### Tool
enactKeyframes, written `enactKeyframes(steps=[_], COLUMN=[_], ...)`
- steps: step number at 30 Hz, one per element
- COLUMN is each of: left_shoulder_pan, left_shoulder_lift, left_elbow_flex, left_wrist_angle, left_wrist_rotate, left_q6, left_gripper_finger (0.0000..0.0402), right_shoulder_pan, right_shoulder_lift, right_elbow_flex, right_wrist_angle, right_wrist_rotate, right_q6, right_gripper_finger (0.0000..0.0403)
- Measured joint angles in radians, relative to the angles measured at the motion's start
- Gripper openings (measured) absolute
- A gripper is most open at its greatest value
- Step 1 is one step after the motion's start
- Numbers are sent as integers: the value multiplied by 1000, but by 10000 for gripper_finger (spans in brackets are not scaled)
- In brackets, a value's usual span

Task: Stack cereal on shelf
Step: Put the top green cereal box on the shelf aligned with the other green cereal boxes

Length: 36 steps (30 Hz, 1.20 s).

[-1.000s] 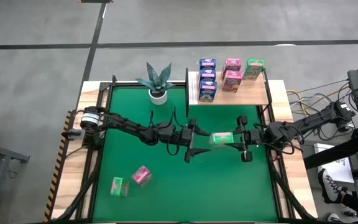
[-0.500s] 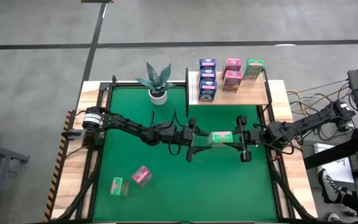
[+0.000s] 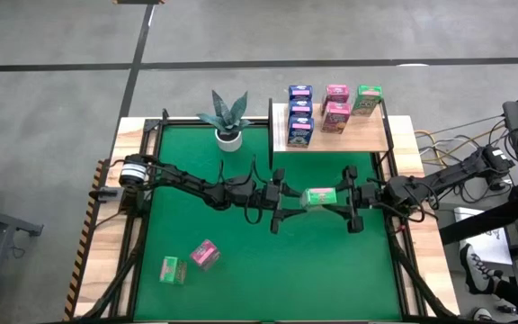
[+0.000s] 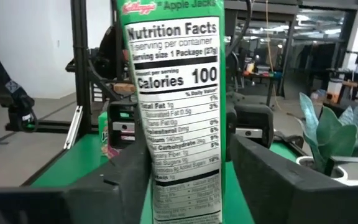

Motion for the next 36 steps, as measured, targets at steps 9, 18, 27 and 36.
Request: enactKeyframes(steps=[9,18,27,36], left_shoulder_pan=[0,0,-1,-1], left_shoulder_lift=[-13,-14,-12,-12], left_elbow_flex=[-2,-2,-2,-2], left_wrist_angle=[-168,-215,-222,-212], left_wrist_rotate=[-77,-96,-96,-92], left_q6=[48,47,47,46], left_gripper_finger=[167,167,167,167], right_shoulder_pan=[0,0,0,0], right_shoulder_lift=[-5,176,441,591], right_elbow_flex=[281,673,989,1193], right_wrist_angle=[-567,-1136,-1504,-1701], right_wrist_rotate=[73,77,75,54], right_q6=[99,229,256,257], right_gripper_finger=[277,271,254,240])
